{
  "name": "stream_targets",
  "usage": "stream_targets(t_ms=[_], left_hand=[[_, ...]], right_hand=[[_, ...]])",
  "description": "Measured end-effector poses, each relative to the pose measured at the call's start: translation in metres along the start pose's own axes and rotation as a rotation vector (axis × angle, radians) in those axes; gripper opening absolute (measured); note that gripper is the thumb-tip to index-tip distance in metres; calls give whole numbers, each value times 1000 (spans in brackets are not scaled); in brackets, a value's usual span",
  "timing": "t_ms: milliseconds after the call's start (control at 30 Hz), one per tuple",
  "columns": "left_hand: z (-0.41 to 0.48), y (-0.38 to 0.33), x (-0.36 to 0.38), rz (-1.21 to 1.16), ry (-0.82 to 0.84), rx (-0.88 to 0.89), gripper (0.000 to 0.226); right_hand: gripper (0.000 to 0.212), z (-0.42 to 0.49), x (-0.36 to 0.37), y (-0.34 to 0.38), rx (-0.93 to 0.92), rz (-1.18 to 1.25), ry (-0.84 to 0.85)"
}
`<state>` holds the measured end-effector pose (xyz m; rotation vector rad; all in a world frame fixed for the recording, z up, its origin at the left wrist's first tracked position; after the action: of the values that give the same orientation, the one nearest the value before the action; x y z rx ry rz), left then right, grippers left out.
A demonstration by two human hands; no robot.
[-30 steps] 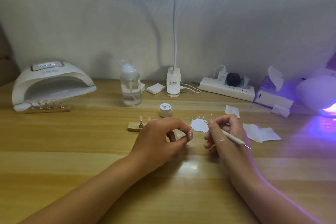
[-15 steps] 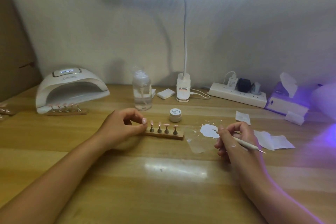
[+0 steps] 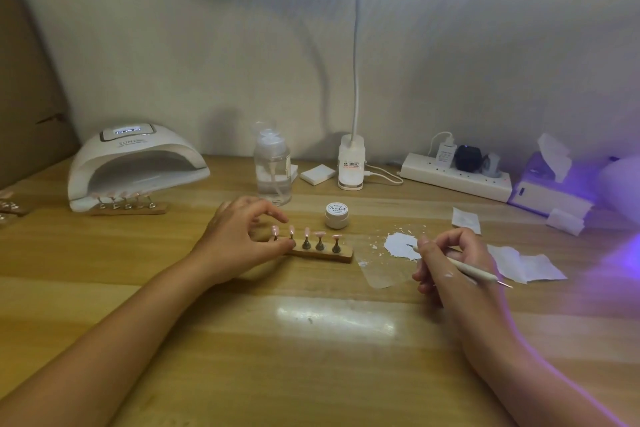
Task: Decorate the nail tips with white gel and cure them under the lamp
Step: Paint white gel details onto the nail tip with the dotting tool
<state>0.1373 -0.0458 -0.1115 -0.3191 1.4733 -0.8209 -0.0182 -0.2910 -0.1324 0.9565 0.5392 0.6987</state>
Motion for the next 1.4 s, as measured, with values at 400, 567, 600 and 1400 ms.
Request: stream_targets(t_ms=[400,567,600,1400], left_hand=[[-11,-17,5,289,-286,255,16],[-21,-41,-3,-34,-366,319,11],[-24,-49,0,-136,-280,305,13],[-46,-76,81,-131,179,278,29]], right_hand=[[7,3,-6,11,-93,-49,-16],[15,13,-19,5,23,-95,0],[16,13,-20,2,54,-111,9],[22,12,-15,2,9,-193,28]])
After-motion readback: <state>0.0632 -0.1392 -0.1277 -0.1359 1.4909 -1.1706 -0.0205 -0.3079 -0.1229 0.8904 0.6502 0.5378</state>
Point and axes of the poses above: each hand's wrist, its own z-axis towards the middle knuckle, its own x-axis out of the palm, y = z × x, the point moved 1 cm from there along z, towards the middle knuckle, and after that the axes turned 15 degrees about -x, right-handed, at the moved point
